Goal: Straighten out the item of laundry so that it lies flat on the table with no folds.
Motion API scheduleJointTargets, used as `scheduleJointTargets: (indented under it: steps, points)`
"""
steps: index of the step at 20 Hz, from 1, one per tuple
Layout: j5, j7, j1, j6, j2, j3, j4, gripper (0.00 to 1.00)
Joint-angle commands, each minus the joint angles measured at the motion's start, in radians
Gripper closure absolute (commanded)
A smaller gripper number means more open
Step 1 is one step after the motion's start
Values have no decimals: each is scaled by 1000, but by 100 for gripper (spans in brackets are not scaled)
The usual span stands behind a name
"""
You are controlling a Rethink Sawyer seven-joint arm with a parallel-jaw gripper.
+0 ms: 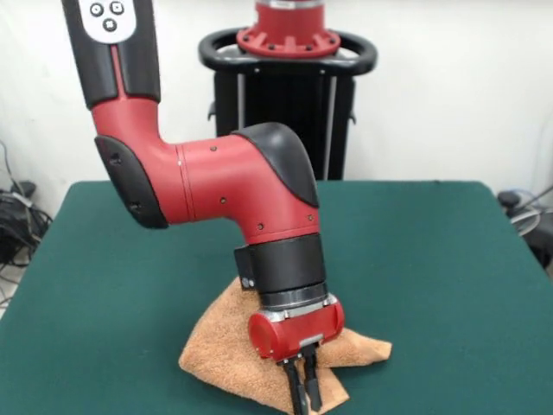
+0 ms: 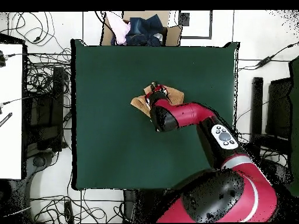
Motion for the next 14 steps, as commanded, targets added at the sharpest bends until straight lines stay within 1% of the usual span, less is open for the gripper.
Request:
scheduleJointTargets:
  steps: [1,5,9,14]
  points:
    - [212,257,242,526,-38,-273,-140,100]
    - [251,222,256,524,-16,-299,-162,100]
    - [283,198,266,541,-17,-315,-169,100]
    - [304,182,270,605,-70,-322,-150,100]
